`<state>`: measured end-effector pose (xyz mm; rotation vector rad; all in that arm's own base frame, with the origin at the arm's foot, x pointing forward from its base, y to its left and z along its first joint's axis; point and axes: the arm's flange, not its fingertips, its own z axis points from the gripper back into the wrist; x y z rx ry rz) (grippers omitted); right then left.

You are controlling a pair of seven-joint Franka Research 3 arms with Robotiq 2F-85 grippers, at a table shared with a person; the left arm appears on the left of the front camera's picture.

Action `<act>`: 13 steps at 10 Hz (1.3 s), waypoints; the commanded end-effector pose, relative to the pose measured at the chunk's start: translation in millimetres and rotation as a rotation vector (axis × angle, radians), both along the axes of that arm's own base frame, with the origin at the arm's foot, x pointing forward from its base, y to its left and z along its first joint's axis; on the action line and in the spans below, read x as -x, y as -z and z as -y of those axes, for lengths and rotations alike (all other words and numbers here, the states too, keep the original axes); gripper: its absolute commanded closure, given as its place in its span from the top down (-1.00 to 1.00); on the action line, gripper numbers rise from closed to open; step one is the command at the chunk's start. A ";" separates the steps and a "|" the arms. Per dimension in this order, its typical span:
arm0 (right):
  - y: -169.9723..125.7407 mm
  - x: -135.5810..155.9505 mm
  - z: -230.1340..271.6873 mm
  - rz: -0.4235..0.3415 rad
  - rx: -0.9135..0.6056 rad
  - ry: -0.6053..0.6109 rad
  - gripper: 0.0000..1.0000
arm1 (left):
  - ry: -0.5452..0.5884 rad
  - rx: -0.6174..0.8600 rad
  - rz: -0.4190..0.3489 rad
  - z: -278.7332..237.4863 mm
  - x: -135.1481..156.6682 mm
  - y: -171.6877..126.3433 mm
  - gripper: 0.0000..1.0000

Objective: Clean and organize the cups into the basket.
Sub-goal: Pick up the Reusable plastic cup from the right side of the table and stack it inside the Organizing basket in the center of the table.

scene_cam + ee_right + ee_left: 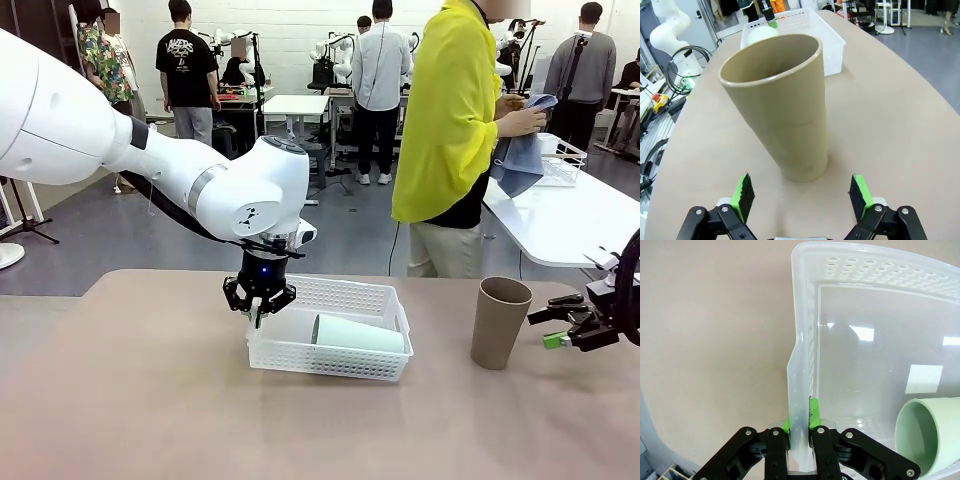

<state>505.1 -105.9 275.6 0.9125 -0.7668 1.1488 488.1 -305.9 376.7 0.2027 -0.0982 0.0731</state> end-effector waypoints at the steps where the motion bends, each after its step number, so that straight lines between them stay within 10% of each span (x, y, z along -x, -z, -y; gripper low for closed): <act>1: -4.8 -6.1 -10.5 0.012 -0.012 0.015 1.00 | 0.003 -0.006 -0.003 -1.0 1.3 2.4 -1.00; 13: 8.9 -8.7 -52.5 0.039 -0.047 -0.120 1.00 | 0.003 -0.006 -0.003 -1.0 1.3 2.4 -1.00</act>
